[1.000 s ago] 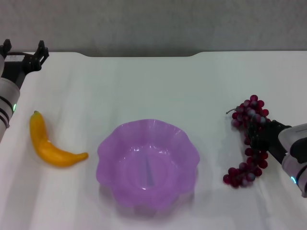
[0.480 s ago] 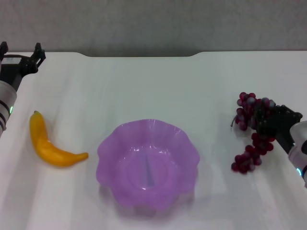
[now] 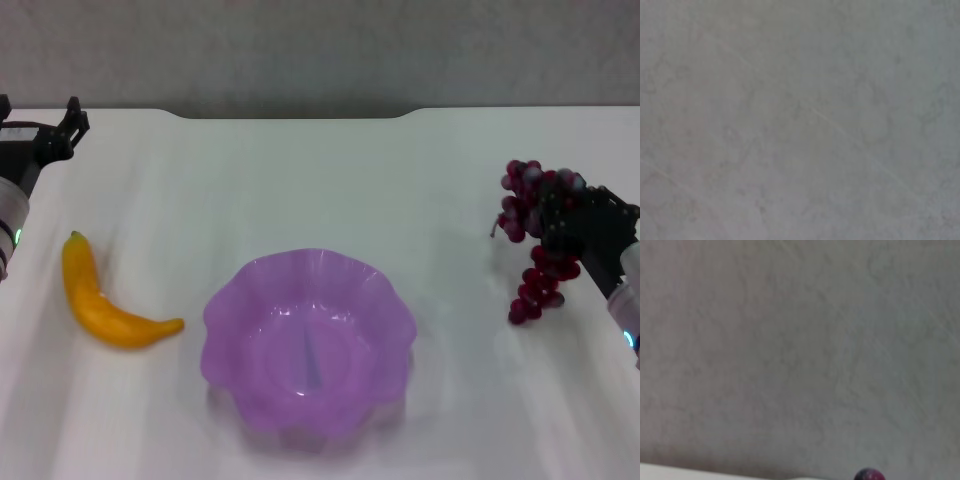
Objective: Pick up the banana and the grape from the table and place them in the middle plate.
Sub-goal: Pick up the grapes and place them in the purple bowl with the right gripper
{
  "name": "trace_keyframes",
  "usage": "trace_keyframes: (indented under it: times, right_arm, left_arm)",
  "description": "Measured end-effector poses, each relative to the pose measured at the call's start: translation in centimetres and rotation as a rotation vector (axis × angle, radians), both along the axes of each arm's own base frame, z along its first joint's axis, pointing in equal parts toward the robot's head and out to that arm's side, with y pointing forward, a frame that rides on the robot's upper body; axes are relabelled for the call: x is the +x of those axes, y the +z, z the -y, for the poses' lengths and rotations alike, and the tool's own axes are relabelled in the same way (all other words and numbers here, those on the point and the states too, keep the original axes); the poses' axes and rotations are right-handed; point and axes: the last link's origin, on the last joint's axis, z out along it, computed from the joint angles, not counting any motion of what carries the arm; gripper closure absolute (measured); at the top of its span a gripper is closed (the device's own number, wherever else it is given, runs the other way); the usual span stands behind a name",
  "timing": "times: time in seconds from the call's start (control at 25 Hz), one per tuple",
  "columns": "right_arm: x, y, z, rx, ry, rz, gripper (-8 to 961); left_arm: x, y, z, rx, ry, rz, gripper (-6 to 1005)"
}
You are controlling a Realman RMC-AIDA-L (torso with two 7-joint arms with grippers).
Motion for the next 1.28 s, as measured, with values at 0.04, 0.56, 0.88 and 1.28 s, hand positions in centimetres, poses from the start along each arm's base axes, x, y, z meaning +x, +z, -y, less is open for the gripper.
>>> trace_keyframes:
  times: [0.04, 0.56, 0.88, 1.28]
  right_arm:
    - [-0.4, 0.0, 0.0, 0.002, 0.012, -0.005, 627]
    - [-6.2, -1.6, -0.3, -0.036, 0.199, -0.017, 630]
    - [-8.9, -2.7, 0.1, -0.07, 0.259, 0.02, 634]
    - [-12.1, -4.6, 1.4, -0.152, 0.385, 0.045, 638]
  left_arm:
    - [0.0, 0.0, 0.0, 0.0, 0.0, -0.001, 126]
    - [-0.6, 0.1, 0.4, 0.0, 0.013, -0.019, 133]
    - [-0.6, 0.1, 0.4, 0.0, 0.014, -0.024, 137]
    - [-0.5, 0.1, 0.3, -0.002, 0.011, -0.024, 142]
